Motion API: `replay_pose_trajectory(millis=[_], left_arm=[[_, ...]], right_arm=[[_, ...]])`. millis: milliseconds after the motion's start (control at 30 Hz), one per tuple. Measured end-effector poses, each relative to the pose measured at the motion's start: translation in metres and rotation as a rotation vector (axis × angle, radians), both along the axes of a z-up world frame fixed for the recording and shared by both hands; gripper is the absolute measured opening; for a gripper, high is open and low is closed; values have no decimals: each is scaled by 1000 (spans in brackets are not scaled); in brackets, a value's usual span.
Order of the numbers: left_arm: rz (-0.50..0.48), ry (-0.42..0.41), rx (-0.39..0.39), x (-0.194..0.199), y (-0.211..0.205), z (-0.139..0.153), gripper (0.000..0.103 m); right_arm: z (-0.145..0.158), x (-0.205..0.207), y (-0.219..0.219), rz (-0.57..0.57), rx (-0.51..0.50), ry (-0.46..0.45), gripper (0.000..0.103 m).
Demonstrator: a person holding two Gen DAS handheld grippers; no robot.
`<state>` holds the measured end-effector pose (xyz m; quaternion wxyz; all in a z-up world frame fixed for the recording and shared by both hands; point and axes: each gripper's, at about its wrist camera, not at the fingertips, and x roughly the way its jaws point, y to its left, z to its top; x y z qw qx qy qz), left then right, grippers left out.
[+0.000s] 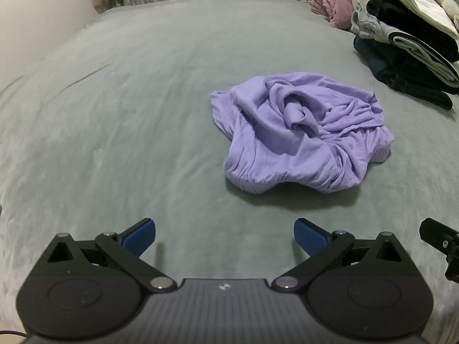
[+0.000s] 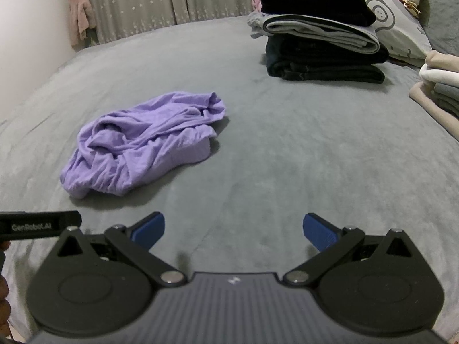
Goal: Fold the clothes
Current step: 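Move both grippers toward the crumpled lavender garment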
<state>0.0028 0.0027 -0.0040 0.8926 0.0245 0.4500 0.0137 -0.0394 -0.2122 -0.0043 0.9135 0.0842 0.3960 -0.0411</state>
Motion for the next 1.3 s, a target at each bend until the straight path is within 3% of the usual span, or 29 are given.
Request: replay_pose_trajectory(millis=[1000,1200,1300], left_arm=[[-33,9,26,-8,-6,3,102],[-53,-5,73,2,-4,20,102],[-51,11,45,13,4,26,102]], right_arm=[[-1,-1,4,10,-6,11,103],[14,11,3,12,-1,-10,103],[22,22,0,-13,6,-25,103]])
